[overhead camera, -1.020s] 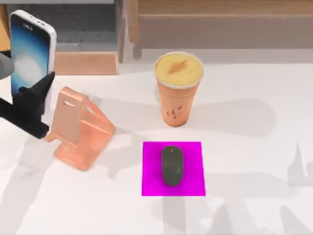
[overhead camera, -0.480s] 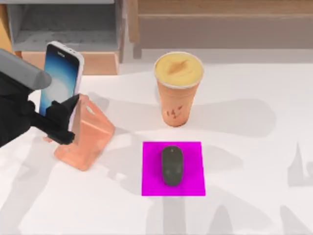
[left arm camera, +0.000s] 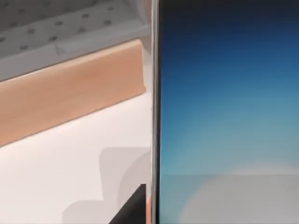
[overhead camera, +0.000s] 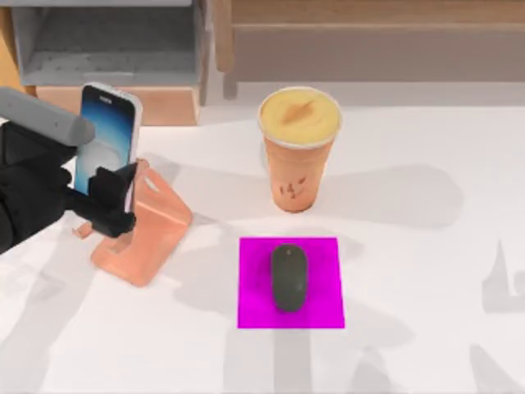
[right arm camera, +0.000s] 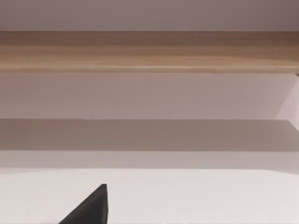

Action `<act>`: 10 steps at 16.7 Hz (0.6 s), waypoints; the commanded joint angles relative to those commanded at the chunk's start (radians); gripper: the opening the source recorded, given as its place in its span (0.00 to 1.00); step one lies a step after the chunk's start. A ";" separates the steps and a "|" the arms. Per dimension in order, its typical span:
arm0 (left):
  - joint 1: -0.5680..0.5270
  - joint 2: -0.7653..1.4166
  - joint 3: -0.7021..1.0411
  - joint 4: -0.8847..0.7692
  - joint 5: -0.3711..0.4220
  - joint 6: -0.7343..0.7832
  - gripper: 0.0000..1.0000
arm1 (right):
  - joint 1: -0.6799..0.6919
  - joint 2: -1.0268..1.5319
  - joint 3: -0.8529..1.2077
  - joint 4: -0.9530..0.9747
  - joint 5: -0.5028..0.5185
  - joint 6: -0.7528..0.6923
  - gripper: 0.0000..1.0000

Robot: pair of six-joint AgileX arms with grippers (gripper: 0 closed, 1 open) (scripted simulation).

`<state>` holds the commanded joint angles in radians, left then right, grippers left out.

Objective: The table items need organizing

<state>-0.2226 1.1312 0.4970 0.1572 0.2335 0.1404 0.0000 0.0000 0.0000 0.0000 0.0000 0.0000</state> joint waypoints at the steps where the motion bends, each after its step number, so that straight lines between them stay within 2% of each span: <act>1: 0.000 0.000 0.000 0.000 0.000 0.000 0.00 | 0.000 0.000 0.000 0.000 0.000 0.000 1.00; 10: 0.000 0.000 0.000 0.000 0.000 0.000 0.68 | 0.000 0.000 0.000 0.000 0.000 0.000 1.00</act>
<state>-0.2226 1.1312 0.4970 0.1572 0.2335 0.1404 0.0000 0.0000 0.0000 0.0000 0.0000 0.0000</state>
